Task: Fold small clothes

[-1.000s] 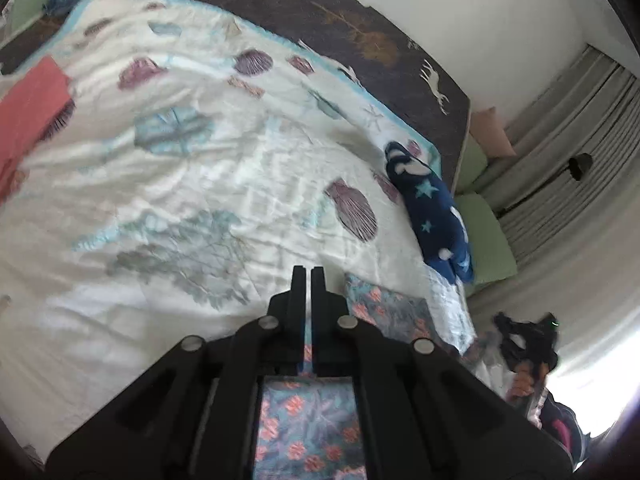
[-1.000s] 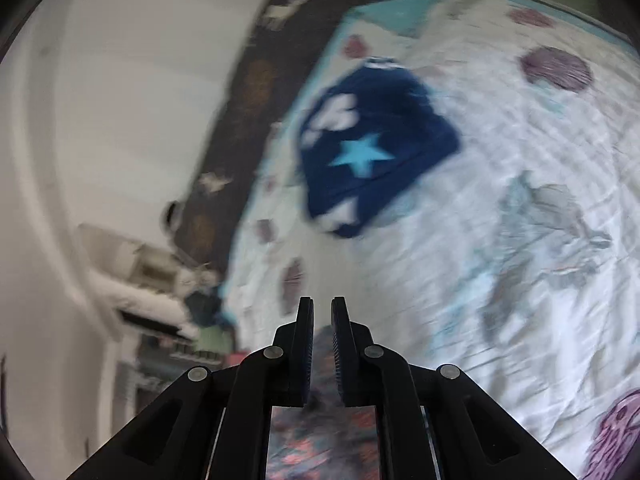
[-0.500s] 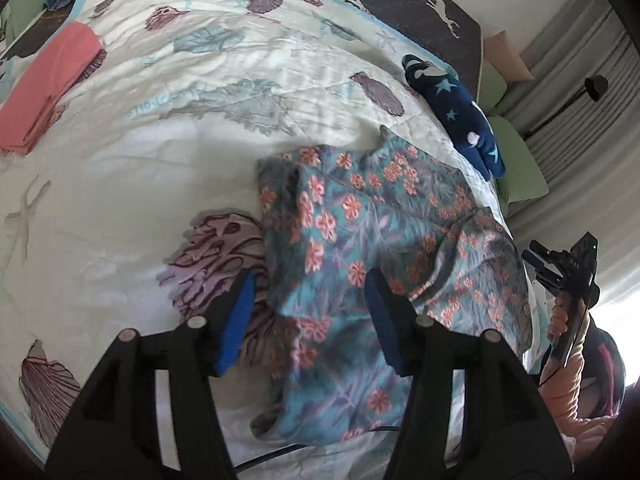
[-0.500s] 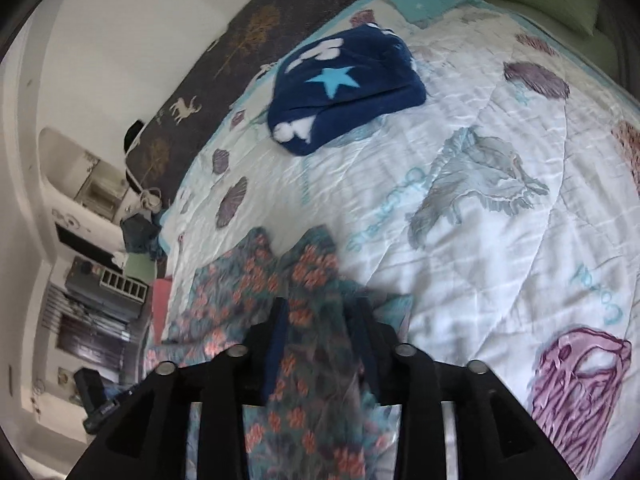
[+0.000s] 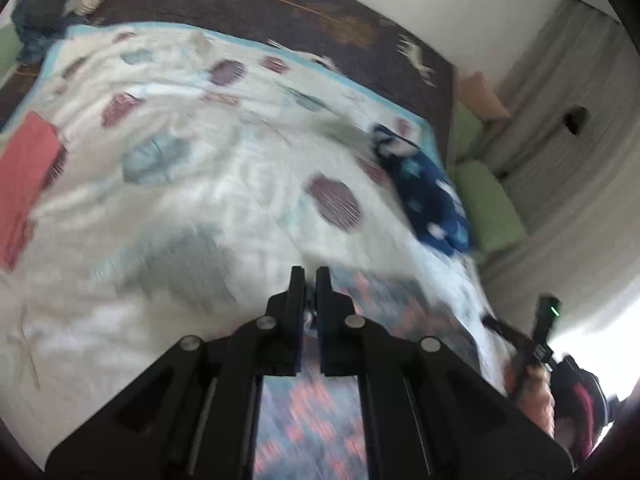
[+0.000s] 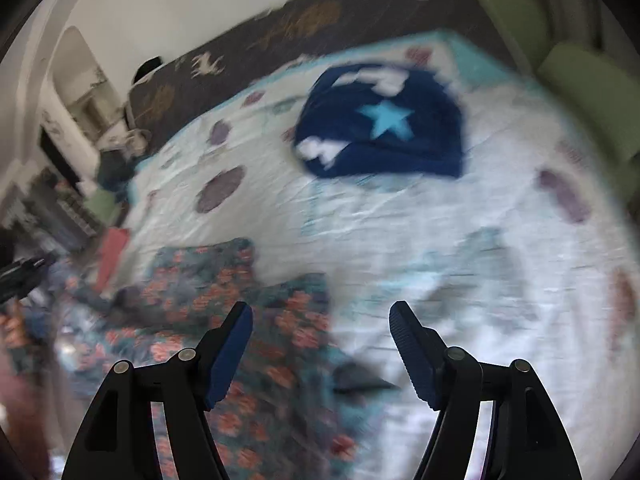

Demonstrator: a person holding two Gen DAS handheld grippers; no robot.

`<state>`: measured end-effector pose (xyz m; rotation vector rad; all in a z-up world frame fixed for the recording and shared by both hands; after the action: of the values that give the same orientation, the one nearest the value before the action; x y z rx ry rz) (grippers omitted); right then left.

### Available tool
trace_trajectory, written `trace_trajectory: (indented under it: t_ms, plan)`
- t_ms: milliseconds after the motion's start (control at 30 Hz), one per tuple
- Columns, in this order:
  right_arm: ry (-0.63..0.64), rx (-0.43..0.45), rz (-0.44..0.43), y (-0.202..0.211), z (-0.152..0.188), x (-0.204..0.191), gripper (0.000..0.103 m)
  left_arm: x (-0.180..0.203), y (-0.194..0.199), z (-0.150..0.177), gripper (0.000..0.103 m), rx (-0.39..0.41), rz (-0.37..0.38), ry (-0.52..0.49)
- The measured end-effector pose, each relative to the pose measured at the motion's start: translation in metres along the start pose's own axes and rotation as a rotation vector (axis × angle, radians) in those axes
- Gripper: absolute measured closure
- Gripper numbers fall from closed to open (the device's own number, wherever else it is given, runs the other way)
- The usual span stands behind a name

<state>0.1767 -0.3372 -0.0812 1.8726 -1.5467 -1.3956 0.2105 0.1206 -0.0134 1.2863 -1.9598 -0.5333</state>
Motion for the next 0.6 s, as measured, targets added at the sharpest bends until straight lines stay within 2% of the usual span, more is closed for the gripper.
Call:
trace_trajectory:
  t_ms: [100,200,233,333,367,500,600]
  plan:
    - [-0.077,-0.114,-0.095,-0.025,-0.004,-0.001,0.03,-0.032,-0.045,-0.002,0.097,-0.08,-0.026,0.094]
    - [-0.11,-0.212,-0.108,-0.047,-0.001,0.003,0.03,-0.056,-0.075,0.023,0.097,-0.154,-0.032,0.183]
    - [-0.111,-0.241,-0.105,-0.054,0.002,0.006,0.031,-0.059,-0.078,0.031,0.092,-0.16,-0.025,0.188]
    - [-0.117,-0.282,-0.138,-0.06,0.007,0.012,0.031,-0.061,-0.075,0.051,0.061,-0.163,-0.014,0.156]
    - [-0.119,-0.286,-0.155,-0.06,0.006,0.013,0.032,-0.062,-0.07,0.056,0.057,-0.152,-0.02,0.129]
    - [-0.114,-0.306,-0.203,-0.063,0.006,0.013,0.035,-0.063,-0.061,0.06,0.053,-0.127,-0.018,0.051]
    - [-0.082,-0.311,-0.231,-0.069,0.007,0.005,0.037,-0.055,-0.073,0.06,0.053,-0.153,-0.009,-0.054]
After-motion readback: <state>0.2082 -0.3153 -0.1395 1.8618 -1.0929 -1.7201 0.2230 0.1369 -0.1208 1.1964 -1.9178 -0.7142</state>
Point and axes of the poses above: each gripper's, at about its wrist camera, not at the fingertips, and y roughly against the way its jaws point, x to its right, z to its underside, the point moved 7 cm from there along -y, roughly the way its jaws point, and after that the axes turned 12 degrees about -y, right-handed, at the moved point
